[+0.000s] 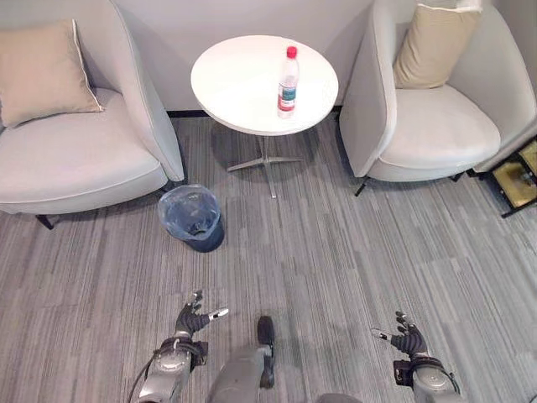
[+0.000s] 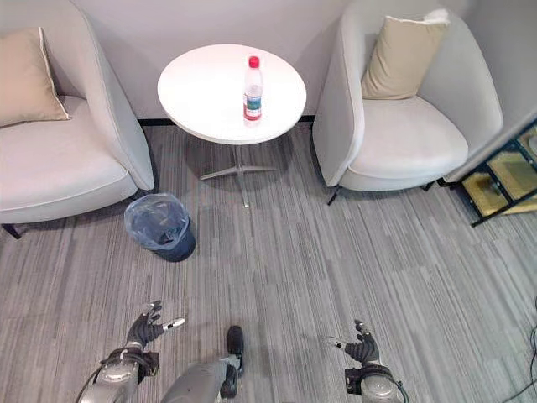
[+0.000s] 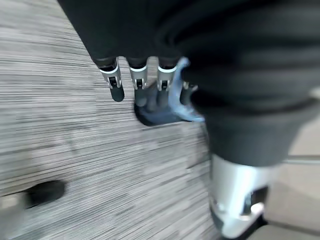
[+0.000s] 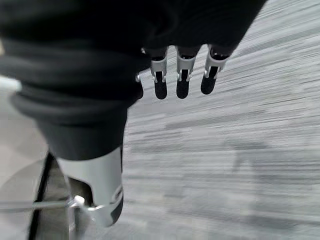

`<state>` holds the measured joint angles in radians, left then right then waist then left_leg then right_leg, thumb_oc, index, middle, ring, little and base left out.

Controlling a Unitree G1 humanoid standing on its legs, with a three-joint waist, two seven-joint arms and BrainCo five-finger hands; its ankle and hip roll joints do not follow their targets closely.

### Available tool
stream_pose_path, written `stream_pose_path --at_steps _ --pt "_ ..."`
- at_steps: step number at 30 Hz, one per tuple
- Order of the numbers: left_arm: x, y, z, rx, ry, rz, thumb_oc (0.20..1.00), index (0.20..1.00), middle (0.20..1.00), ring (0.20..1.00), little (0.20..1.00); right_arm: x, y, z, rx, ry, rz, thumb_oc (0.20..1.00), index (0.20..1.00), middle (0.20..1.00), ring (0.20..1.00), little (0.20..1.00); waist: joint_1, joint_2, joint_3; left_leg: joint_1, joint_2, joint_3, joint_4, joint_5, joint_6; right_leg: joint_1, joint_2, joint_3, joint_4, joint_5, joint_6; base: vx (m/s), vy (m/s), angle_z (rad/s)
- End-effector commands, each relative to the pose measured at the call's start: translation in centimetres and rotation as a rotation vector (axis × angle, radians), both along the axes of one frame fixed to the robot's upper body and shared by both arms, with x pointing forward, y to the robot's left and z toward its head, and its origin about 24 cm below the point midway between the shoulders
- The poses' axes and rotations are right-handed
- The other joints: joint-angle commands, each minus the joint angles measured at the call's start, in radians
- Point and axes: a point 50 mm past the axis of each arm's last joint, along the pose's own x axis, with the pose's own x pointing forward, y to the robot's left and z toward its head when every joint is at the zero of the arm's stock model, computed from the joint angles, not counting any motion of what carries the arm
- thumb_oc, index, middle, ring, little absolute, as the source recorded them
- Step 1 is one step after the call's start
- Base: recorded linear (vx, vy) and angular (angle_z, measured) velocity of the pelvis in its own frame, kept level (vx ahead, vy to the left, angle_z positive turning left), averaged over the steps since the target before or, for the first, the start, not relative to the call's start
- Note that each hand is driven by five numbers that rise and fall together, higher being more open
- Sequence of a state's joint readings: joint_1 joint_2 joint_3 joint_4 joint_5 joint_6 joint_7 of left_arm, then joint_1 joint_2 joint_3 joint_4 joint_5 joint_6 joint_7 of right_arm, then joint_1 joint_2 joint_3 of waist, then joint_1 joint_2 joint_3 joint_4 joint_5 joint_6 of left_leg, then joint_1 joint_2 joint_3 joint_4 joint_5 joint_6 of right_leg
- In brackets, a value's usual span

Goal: Gather garbage on tea table into small bin, then transfer packed bag to large trash can.

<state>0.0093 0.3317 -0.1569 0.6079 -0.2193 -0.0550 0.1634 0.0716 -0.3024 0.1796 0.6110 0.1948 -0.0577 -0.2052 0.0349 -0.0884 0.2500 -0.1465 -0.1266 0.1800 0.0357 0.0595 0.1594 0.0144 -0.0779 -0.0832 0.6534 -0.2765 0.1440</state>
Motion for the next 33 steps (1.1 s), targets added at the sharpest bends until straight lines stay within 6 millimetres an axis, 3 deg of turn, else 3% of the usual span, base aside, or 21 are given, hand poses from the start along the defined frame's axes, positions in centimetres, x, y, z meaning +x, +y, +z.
stream_pose_path --at_steps 1,4,7,10,13,16,18,21,25,28,29,33 --pt "-0.1 0.1 0.6 0.004 -0.052 -0.004 1.0 1.0 1.0 1.0 1.0 2.9 -0.3 2.1 -0.04 -0.116 0.047 1.0 1.0 1.0 1.0 1.0 0.024 0.062 0.009 0.027 0.128 0.008 0.033 -0.094 -0.124 -0.067 -0.037 -0.041 -0.246 0.212 0.003 0.18 0.024 0.15" --pt "-0.1 0.1 0.5 -0.001 -0.05 -0.003 1.0 1.0 1.0 1.0 1.0 3.8 0.0 2.8 -0.043 -0.149 0.07 1.0 1.0 1.0 1.0 1.0 0.007 0.08 0.022 0.077 0.137 -0.007 0.015 -0.117 -0.128 -0.133 -0.042 -0.086 -0.319 0.179 -0.019 0.3 -0.016 0.09" --pt "-0.4 0.1 0.2 -0.006 -0.037 0.008 1.0 1.0 1.0 1.0 1.0 4.2 0.1 3.2 -0.045 -0.166 0.082 1.0 1.0 1.0 1.0 1.0 -0.021 0.08 0.048 0.15 0.122 -0.036 0.01 -0.16 -0.136 -0.21 -0.034 -0.085 -0.515 0.245 -0.012 0.4 -0.09 0.13" --pt "-0.3 -0.1 0.1 0.0 -0.037 0.005 1.0 1.0 1.0 1.0 1.0 3.6 0.0 2.8 -0.05 -0.146 0.08 1.0 1.0 1.0 1.0 1.0 -0.049 0.082 0.058 0.217 0.112 -0.081 0.001 -0.198 -0.151 -0.267 -0.018 -0.053 -0.614 0.3 0.007 0.37 -0.127 0.3" --pt "-0.3 -0.4 0.2 0.006 -0.047 -0.02 1.0 1.0 1.0 1.0 1.0 2.6 -0.3 2.4 -0.042 -0.131 0.067 1.0 1.0 1.0 1.0 1.0 -0.067 0.075 0.046 0.26 0.103 -0.122 0.016 -0.244 -0.166 -0.256 -0.029 -0.011 -0.632 0.334 -0.003 0.45 -0.226 0.49" --pt "-0.5 -0.9 -0.1 -0.01 -0.033 -0.031 1.0 1.0 1.0 1.0 1.0 2.4 -0.7 2.4 -0.042 -0.13 0.058 1.0 1.0 1.0 1.0 1.0 -0.079 0.089 0.025 0.274 0.135 -0.126 0.04 -0.252 -0.196 -0.233 -0.031 -0.036 -0.614 0.336 -0.02 0.3 -0.205 0.91" --pt "-0.1 -1.6 -0.1 -0.033 -0.039 -0.051 1.0 1.0 1.0 1.0 1.0 2.6 -1.1 2.8 -0.05 -0.146 0.059 1.0 1.0 1.0 1.0 1.0 -0.085 0.099 0.031 0.225 0.171 -0.118 0.166 -0.182 -0.236 -0.212 -0.029 -0.057 -0.595 0.322 -0.045 0.19 -0.221 0.37" --pt "0.5 -2.0 0.3 -0.041 -0.058 -0.069 1.0 1.0 1.0 1.0 1.0 2.9 -1.6 3.3 -0.063 -0.169 0.054 1.0 1.0 1.0 1.0 1.0 -0.083 0.091 0.043 0.144 0.223 -0.089 0.33 -0.101 -0.249 -0.151 -0.017 -0.09 -0.607 0.277 -0.084 0.22 -0.23 0.29" --pt "1.2 -2.6 0.4 -0.059 -0.066 -0.076 1.0 1.0 1.0 1.0 1.0 3.2 -2.0 3.4 -0.086 -0.156 0.061 1.0 1.0 1.0 1.0 1.0 -0.069 0.081 0.047 0.07 0.207 -0.044 0.268 -0.156 -0.219 -0.086 -0.015 -0.108 -0.626 0.234 -0.084 0.29 -0.127 0.04" --pt "1.1 -2.8 0.4 -0.054 -0.061 -0.094 1.0 1.0 1.0 1.0 1.0 2.9 -2.4 3.2 -0.096 -0.141 0.053 1.0 1.0 1.0 1.0 1.0 -0.054 0.087 0.054 0.017 0.203 -0.031 0.174 -0.117 -0.223 -0.056 -0.005 -0.111 -0.618 0.199 -0.087 0.23 -0.005 0.15" --pt "0.9 -2.7 0.3 -0.047 -0.051 -0.101 1.0 1.0 1.0 1.0 1.0 2.6 -2.5 3.0 -0.101 -0.129 0.05 1.0 1.0 1.0 1.0 1.0 -0.046 0.092 0.057 -0.006 0.206 -0.029 0.124 -0.074 -0.232 -0.031 0.007 -0.112 -0.615 0.179 -0.09 0.23 0.022 -0.02" --pt "0.5 -2.4 0.1 -0.039 -0.036 -0.097 1.0 1.0 1.0 1.0 1.0 2.3 -2.4 2.8 -0.1 -0.118 0.042 1.0 1.0 1.0 1.0 1.0 -0.03 0.096 0.061 -0.061 0.215 0.011 0.071 0.0 -0.245 0.03 0.014 -0.119 -0.612 0.149 -0.086 0.26 0.068 0.1"
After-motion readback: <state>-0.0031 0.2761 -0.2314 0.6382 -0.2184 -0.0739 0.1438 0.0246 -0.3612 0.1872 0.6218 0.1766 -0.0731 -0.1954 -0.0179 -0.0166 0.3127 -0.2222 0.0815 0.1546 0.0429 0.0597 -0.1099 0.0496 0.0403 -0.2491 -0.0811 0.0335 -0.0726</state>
